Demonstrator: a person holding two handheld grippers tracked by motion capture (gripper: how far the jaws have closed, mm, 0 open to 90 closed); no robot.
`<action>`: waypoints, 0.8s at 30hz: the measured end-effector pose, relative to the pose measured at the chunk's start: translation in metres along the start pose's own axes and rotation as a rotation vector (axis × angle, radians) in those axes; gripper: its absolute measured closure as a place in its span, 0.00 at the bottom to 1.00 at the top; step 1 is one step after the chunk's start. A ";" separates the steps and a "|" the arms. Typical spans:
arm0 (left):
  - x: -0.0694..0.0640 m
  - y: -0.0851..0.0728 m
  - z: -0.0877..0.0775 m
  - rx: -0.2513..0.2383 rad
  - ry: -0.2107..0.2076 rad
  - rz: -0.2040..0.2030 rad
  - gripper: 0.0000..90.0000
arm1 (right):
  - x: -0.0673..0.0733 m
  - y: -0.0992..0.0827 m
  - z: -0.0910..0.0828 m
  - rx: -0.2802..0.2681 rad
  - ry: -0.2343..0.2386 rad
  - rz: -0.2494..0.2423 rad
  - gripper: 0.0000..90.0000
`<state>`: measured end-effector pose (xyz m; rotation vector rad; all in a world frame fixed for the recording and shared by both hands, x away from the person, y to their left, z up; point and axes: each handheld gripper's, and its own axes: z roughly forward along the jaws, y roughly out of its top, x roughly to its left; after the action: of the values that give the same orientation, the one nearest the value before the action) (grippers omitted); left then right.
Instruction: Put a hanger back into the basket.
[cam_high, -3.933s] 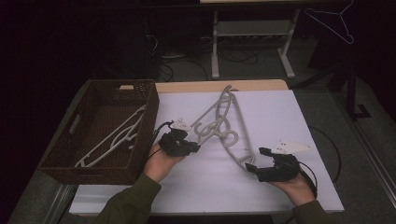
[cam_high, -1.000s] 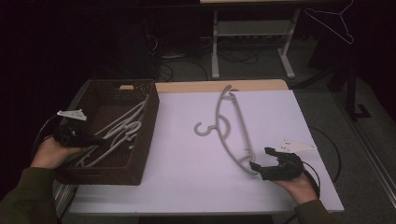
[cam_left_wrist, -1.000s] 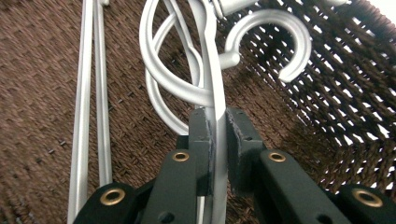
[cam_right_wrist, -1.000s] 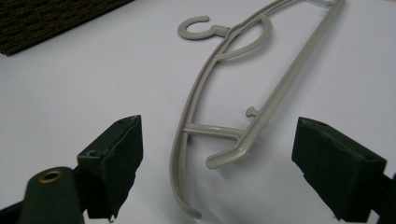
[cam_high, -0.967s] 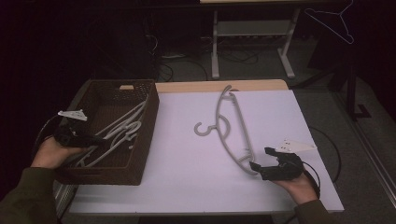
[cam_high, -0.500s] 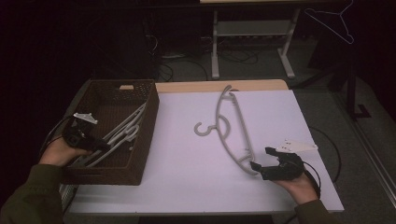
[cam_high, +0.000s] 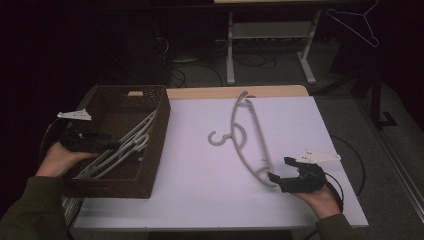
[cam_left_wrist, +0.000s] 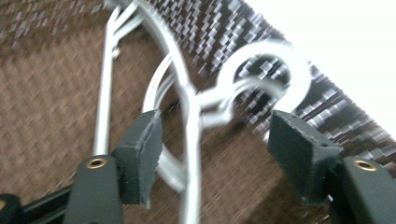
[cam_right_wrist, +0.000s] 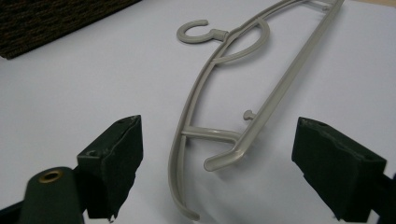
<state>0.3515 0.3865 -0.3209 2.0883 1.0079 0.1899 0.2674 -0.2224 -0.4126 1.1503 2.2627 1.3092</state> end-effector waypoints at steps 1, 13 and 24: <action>-0.004 0.003 0.000 -0.013 -0.007 0.003 0.33 | 0.000 0.000 0.000 0.000 -0.001 -0.003 0.18; -0.057 0.039 0.017 -0.134 -0.053 0.047 0.17 | -0.001 0.005 -0.001 0.000 -0.011 -0.019 0.18; -0.117 0.065 0.052 -0.204 -0.120 0.087 0.17 | -0.010 0.014 0.010 0.067 -0.072 -0.026 0.60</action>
<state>0.3344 0.2474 -0.2871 1.9348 0.7927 0.2004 0.2863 -0.2199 -0.4081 1.1671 2.2776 1.1717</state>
